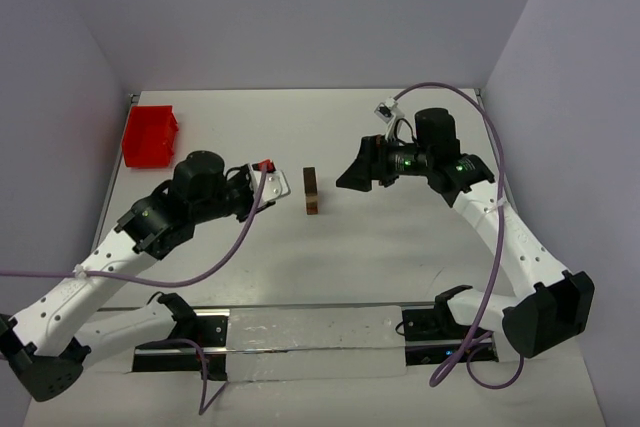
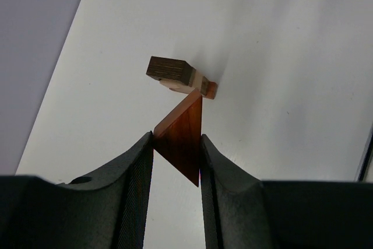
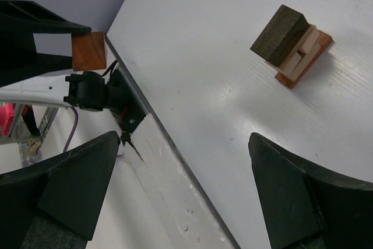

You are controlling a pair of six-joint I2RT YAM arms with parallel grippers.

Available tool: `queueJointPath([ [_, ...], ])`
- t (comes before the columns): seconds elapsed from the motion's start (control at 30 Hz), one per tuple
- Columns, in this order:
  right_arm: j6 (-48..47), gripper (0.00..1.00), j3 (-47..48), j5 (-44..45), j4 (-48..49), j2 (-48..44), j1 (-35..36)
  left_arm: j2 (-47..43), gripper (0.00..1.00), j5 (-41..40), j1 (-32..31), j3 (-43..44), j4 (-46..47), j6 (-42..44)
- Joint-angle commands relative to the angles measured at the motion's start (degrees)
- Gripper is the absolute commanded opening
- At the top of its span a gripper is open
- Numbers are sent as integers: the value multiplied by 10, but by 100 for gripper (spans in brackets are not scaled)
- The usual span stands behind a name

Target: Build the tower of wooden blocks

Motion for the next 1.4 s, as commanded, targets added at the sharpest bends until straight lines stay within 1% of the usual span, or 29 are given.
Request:
queueJointPath([
  [0.0,15,99,27,-14,18,5,29,-45,0,89,0,-46,11,73],
  [0.17,-3,98,54,0,2,44,88,-73,0,122,-10,-70,-16,145],
  [0.33,8,98,75,11,12,79,139,-74,0,118,-15,-70,-37,221],
  [0.47,14,96,90,27,10,97,165,-76,0,107,-17,-73,-23,250],
  [0.63,32,94,108,41,14,117,196,-77,0,103,-19,-86,-1,252],
  [0.8,48,91,113,59,34,129,210,-87,0,107,-20,-100,10,255],
  [0.9,53,90,109,55,63,132,214,-86,0,114,-21,-95,17,238],
  [1.0,51,89,104,52,78,129,223,-81,0,119,-21,-86,32,200],
  [1.1,55,88,98,47,86,129,228,-81,0,123,-21,-81,42,181],
  [1.3,58,87,103,44,99,142,235,-77,0,130,-21,-71,47,176],
  [1.37,57,85,113,42,100,147,235,-77,0,130,-22,-69,45,176],
])
